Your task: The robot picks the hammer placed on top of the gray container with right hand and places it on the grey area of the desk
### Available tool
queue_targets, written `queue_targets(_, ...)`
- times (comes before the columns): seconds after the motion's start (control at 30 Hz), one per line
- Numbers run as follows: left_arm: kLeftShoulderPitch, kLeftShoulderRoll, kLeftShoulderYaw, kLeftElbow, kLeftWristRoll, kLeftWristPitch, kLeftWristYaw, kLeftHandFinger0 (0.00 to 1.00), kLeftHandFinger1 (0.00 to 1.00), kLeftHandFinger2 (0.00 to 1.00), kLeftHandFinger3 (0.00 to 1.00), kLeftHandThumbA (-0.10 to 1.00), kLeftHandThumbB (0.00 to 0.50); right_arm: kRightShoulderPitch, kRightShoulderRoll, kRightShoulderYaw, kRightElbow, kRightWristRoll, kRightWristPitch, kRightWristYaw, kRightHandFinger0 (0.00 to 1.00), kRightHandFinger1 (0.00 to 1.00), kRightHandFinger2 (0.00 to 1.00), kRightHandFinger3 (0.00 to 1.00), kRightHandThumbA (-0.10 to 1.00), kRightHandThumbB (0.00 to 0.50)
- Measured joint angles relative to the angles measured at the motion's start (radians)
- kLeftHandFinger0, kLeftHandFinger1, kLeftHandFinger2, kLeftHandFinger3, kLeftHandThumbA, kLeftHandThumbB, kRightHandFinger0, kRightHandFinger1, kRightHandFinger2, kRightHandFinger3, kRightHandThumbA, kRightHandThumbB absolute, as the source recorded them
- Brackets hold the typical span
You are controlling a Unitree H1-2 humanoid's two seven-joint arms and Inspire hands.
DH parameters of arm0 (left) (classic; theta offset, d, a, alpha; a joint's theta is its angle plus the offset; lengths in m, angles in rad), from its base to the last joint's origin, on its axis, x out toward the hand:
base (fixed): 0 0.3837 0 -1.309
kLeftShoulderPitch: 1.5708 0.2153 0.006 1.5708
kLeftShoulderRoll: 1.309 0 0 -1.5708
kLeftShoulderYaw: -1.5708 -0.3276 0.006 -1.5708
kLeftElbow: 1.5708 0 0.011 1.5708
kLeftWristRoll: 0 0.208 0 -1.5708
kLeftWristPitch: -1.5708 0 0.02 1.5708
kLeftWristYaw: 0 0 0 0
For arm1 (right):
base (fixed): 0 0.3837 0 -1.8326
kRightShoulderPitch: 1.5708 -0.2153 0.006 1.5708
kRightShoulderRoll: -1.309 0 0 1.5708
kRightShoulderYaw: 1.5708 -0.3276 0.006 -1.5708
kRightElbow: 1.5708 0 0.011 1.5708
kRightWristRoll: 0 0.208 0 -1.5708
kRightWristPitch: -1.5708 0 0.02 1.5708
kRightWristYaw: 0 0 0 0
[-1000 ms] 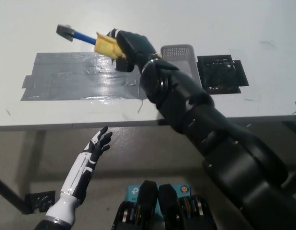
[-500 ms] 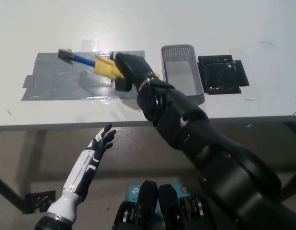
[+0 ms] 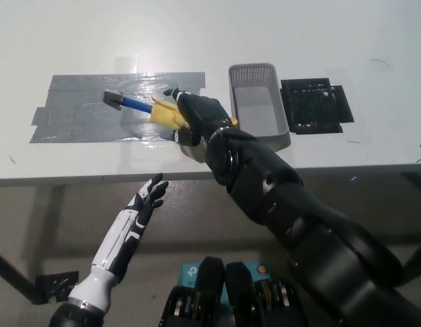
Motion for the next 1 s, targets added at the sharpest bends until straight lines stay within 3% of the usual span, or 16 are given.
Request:
queue_targets(0.03,-0.001,0.0,-0.001,0.0,0.0,0.0,-0.001,1.0,1.0,1.0,1.0,1.0,0.222,-0.001,0.0,0.001,0.0,0.0,0.006,0.011,0.3,0.67,0.87,0.87,0.18,0.156)
queue_targets(0.07,-0.002,0.001,-0.001,0.0,0.001,0.0,-0.003,1.0,1.0,1.0,1.0,1.0,0.221,-0.001,-0.001,0.004,0.0,0.0,0.011,0.022,0.4,0.7,0.78,0.79,0.21,0.179)
queue_targets(0.1,-0.003,0.002,-0.002,0.0,0.002,0.0,-0.005,1.0,1.0,1.0,1.0,1.0,0.215,-0.002,-0.001,0.006,0.001,0.0,0.018,0.04,0.55,0.85,0.94,0.95,0.25,0.21)
queue_targets(0.13,-0.004,0.003,-0.002,0.0,0.002,0.0,-0.007,1.0,1.0,1.0,1.0,1.0,0.214,-0.002,-0.002,0.008,0.001,-0.001,0.022,0.053,0.72,0.92,0.98,1.0,0.3,0.223)
queue_targets(0.17,-0.006,0.003,-0.002,0.0,0.002,0.0,-0.009,1.0,1.0,1.0,1.0,1.0,0.213,-0.006,-0.004,0.01,0.001,-0.001,0.026,0.066,0.81,0.93,0.97,1.0,0.35,0.245)
queue_targets(0.3,-0.014,0.004,-0.002,0.0,0.003,0.0,-0.011,1.0,1.0,1.0,1.0,1.0,0.22,-0.014,-0.012,0.009,0.0,0.001,0.031,0.109,0.78,0.89,0.95,1.0,0.39,0.283)
queue_targets(0.37,-0.017,0.005,-0.003,0.0,0.004,0.0,-0.011,1.0,1.0,1.0,1.0,1.0,0.225,-0.016,-0.018,0.001,-0.001,0.005,0.031,0.127,0.81,0.96,1.0,1.0,0.44,0.297)
queue_targets(0.43,-0.018,0.005,-0.003,0.0,0.004,0.001,-0.012,1.0,1.0,1.0,1.0,1.0,0.229,-0.018,-0.022,-0.003,-0.001,0.008,0.031,0.139,0.97,1.0,1.0,1.0,0.51,0.309)
queue_targets(0.53,-0.019,0.005,-0.004,0.0,0.004,0.001,-0.012,1.0,1.0,1.0,1.0,1.0,0.225,-0.025,-0.026,-0.01,-0.001,0.012,0.033,0.161,1.0,1.0,1.0,1.0,0.62,0.364)
queue_targets(0.67,-0.019,0.006,-0.005,0.0,0.006,0.001,-0.012,1.0,1.0,1.0,1.0,1.0,0.221,-0.036,-0.033,-0.012,-0.001,0.019,0.042,0.183,1.0,1.0,1.0,1.0,0.85,0.493)
queue_targets(0.87,-0.028,0.006,-0.007,0.0,0.012,0.001,-0.012,1.0,1.0,1.0,1.0,1.0,0.217,-0.087,-0.048,-0.076,-0.03,0.055,0.044,0.223,1.0,1.0,1.0,1.0,1.0,0.5)
queue_targets(1.0,-0.032,0.007,-0.007,0.001,0.014,0.001,-0.012,1.0,1.0,1.0,1.0,1.0,0.206,-0.158,-0.065,-0.142,-0.086,0.088,0.028,0.235,1.0,1.0,1.0,1.0,1.0,0.5)
